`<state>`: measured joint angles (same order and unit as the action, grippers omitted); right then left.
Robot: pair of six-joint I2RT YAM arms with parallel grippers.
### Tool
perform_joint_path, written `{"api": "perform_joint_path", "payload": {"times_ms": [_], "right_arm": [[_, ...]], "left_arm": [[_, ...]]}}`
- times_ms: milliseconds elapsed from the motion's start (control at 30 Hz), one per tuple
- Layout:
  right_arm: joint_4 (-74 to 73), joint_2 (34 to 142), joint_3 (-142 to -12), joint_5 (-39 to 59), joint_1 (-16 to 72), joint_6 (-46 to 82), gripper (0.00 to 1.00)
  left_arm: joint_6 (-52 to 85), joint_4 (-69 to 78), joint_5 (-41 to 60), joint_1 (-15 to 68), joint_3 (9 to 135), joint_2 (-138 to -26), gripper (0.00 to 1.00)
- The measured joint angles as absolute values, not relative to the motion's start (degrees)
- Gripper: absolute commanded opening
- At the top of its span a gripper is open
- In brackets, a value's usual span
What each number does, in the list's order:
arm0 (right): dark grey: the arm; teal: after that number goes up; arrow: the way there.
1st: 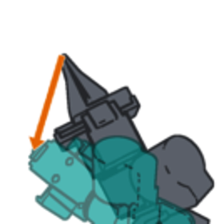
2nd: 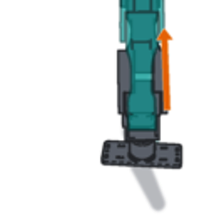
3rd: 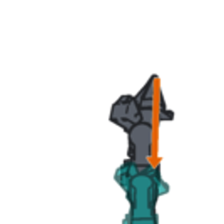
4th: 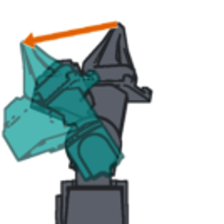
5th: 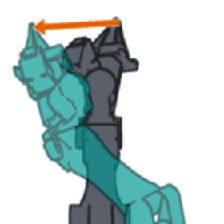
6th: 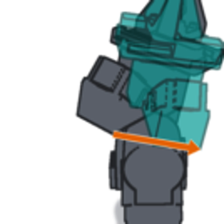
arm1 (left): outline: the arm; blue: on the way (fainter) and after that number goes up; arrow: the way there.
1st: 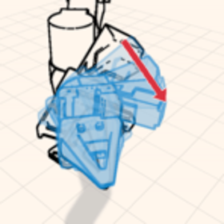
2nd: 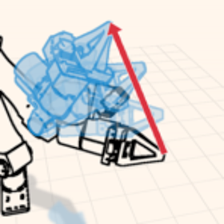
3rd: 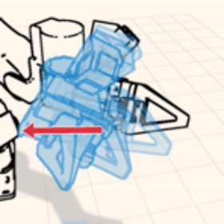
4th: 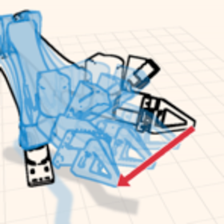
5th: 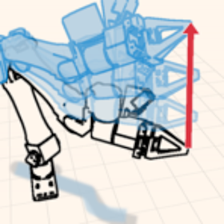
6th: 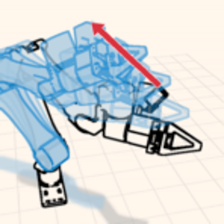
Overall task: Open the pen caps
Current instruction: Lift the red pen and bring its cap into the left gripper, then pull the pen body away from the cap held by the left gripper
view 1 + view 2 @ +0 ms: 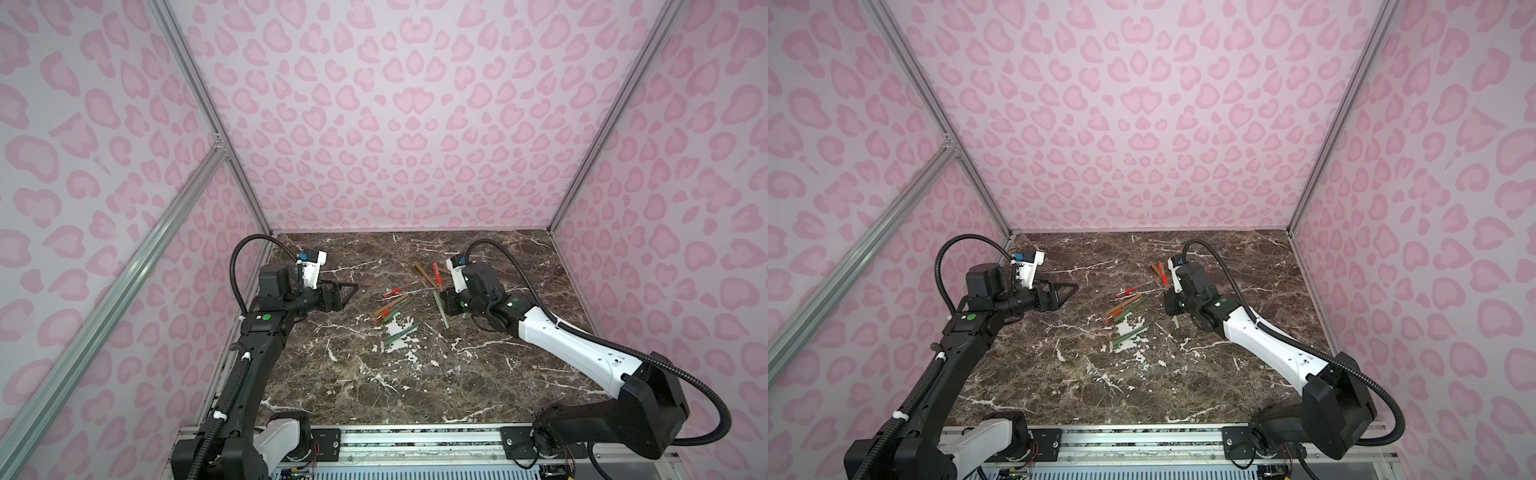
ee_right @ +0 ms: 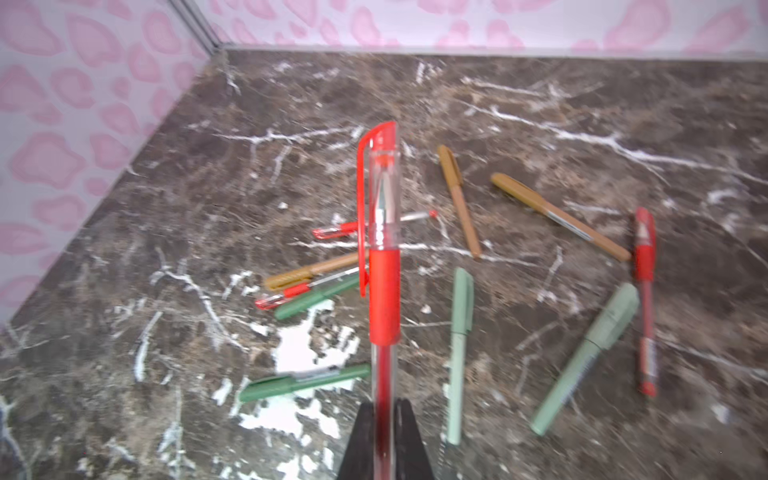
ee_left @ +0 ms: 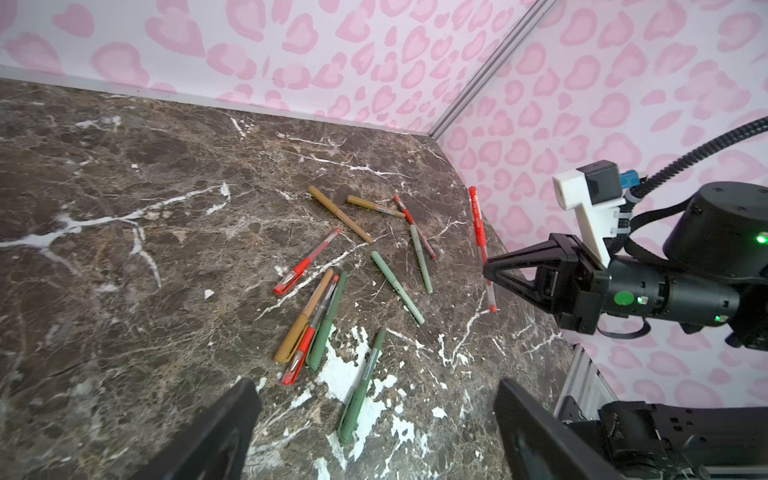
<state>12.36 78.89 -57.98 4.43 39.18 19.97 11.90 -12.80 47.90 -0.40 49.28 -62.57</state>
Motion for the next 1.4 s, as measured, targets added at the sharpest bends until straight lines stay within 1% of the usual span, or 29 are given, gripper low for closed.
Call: {"api": "perform_joint_path", "payload": {"times_ms": [67, 200, 333, 467, 600, 700, 767, 833, 867, 1000, 1067, 1167, 1267, 1333, 1400], "right_arm": [[8.47, 79.77, -58.17, 4.45, 43.03, 20.4, 0.03], [3.53, 84.23, -60.97, 3.66, 49.3, 21.91, 0.03], [0.38, 88.68, -65.1, 2.92, 54.35, 21.98, 0.03], [0.23, 92.53, -68.97, 2.81, 56.75, 21.65, 0.03], [0.08, 94.54, -69.84, 2.17, 58.92, 21.08, 0.02], [0.4, 95.85, -71.13, 2.81, 59.64, 20.75, 0.02], [0.3, 96.03, -71.48, 2.72, 59.77, 20.56, 0.02], [-0.01, 96.2, -71.5, 2.24, 60.1, 20.32, 0.01], [-0.1, 96.38, -71.55, 2.63, 60.29, 20.29, 0.01], [0.32, 97.21, -72.55, 2.61, 60.53, 20.29, 0.02], [0.25, 97.23, -72.49, 3.07, 60.53, 20.08, 0.04], [0.19, 97.45, -72.51, 2.98, 60.53, 19.9, 0.16], [0.49, 97.71, -73.32, 2.7, 60.53, 19.86, 0.27], [-0.14, 97.73, -73.38, 2.59, 60.53, 19.73, 0.28], [-0.47, 98.26, -73.56, 2.52, 60.53, 19.51, 0.28]], "left_arm": [[12.27, -11.79, 49.06, 0.3, 49.28, -63.13, 0.87], [13.91, -11.7, 50.22, 1.98, 49.6, -64.16, 0.85], [14.92, -10.28, 50.85, 3.75, 49.78, -64.82, 0.78], [16.25, -10.13, 50.04, 4.01, 50.3, -65.63, 0.65], [17.15, -9.1, 49.32, 3.97, 50.92, -66.32, 0.51], [17.78, -9.26, 48.69, 3.97, 52.07, -66.83, 0.43], [17.89, -8.91, 48.56, 3.97, 52.25, -66.83, 0.35], [18.02, -8.88, 48.4, 3.97, 52.07, -66.89, 0.21], [18.04, -8.93, 48.34, 3.97, 52.01, -66.92, 0.17], [18.0, -8.99, 47.88, 3.9, 52.03, -66.83, 0.11], [17.89, -8.95, 47.77, 3.9, 51.9, -66.52, 0.08], [17.87, -9.1, 47.51, 3.73, 51.81, -66.41, 0.03], [17.89, -9.37, 47.07, 3.68, 51.79, -66.06, 0.03], [17.89, -9.17, 47.09, 3.64, 51.42, -65.73, 0.03], [17.91, -9.23, 47.07, 3.64, 51.11, -65.71, 0.03]]}}
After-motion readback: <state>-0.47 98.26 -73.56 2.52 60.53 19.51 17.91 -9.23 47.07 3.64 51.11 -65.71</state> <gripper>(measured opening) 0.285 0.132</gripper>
